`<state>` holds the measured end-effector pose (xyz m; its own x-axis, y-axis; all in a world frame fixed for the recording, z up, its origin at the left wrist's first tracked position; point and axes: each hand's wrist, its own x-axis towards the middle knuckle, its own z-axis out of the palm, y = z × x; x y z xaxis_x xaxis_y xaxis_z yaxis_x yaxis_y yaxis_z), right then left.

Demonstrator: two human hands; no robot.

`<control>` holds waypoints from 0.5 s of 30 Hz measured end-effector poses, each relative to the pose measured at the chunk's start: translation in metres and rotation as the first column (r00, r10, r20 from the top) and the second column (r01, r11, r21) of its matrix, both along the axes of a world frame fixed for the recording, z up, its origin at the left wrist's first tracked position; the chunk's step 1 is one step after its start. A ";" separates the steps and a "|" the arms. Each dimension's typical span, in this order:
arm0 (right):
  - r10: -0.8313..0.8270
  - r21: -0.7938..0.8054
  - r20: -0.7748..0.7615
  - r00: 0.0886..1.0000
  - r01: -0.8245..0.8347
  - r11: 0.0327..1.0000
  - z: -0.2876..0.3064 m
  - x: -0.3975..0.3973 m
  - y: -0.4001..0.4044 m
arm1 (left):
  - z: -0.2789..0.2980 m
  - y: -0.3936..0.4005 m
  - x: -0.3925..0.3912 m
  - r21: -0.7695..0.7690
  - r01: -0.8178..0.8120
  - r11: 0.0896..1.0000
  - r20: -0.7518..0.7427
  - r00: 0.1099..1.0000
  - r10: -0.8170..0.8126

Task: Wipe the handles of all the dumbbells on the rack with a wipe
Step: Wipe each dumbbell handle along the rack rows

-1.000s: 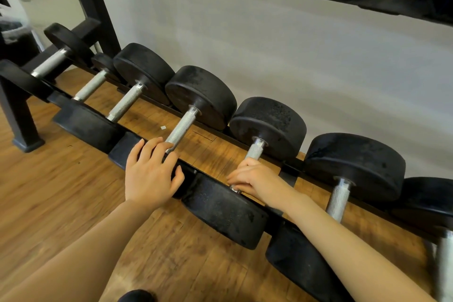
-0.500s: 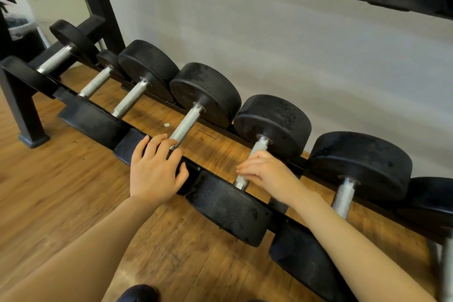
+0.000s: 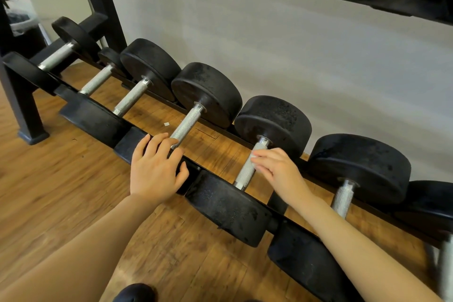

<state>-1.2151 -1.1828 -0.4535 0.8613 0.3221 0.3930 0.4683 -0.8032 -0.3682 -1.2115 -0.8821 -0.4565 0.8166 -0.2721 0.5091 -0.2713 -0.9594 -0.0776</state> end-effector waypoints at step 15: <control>-0.056 -0.017 0.077 0.995 0.058 0.998 0.002 0.001 0.004 | -0.001 -0.001 0.001 -0.009 -0.003 1.000 0.022 1.000 0.004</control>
<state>-1.2136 -1.1785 -0.4514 0.8460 0.2815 0.4528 0.4480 -0.8358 -0.3175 -1.2108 -0.8828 -0.4571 0.8060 -0.2647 0.5295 -0.2663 -0.9610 -0.0752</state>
